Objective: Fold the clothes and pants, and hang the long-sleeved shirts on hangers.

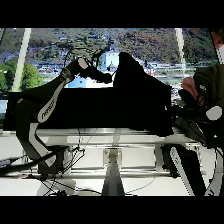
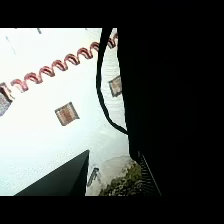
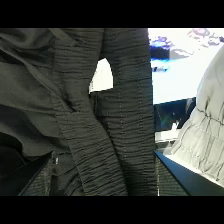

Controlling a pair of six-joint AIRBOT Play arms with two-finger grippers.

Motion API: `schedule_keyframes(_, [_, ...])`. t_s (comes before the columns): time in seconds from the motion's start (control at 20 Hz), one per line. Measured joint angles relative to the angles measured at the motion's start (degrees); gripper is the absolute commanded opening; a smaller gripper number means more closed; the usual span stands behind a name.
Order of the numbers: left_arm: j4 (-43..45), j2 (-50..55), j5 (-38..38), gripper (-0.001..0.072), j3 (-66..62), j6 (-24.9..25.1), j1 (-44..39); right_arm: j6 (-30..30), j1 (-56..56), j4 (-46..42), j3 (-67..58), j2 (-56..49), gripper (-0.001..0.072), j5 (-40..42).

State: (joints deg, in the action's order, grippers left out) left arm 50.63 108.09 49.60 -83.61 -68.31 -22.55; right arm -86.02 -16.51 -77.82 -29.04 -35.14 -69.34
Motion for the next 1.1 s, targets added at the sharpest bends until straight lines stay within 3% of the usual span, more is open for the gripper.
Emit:
schedule_keyframes(0.35, [-1.29, 0.39, 0.46, 0.0335, -0.02, 0.7, -2.14, -0.02, 0.0, 0.04, 0.0, 0.0, 0.0685, 1.2])
schedule_keyframes(0.4, [-1.36, 0.48, 0.42, 0.0309, -0.02, 0.96, -2.51, -0.02, 0.0, 0.04, -0.02, 0.0, 0.0686, 1.31])
schedule_keyframes(0.5, [-1.33, 0.76, -0.2, 0.0082, 0.0, 1.7, -3.21, -0.02, 0.0, 0.04, -0.02, 0.0, 0.0685, 1.36])
schedule_keyframes(0.65, [-1.18, 0.94, -3.02, 0.0013, -0.02, 2.29, -3.74, -0.02, 0.0, 0.04, -0.02, 0.0, 0.0685, 1.42])
schedule_keyframes(1.1, [-0.98, -1.46, -8.61, 0.0012, -3.56, 10.27, -3.69, -0.04, 0.0, 0.04, 0.0, 0.0, 0.0685, 1.46])
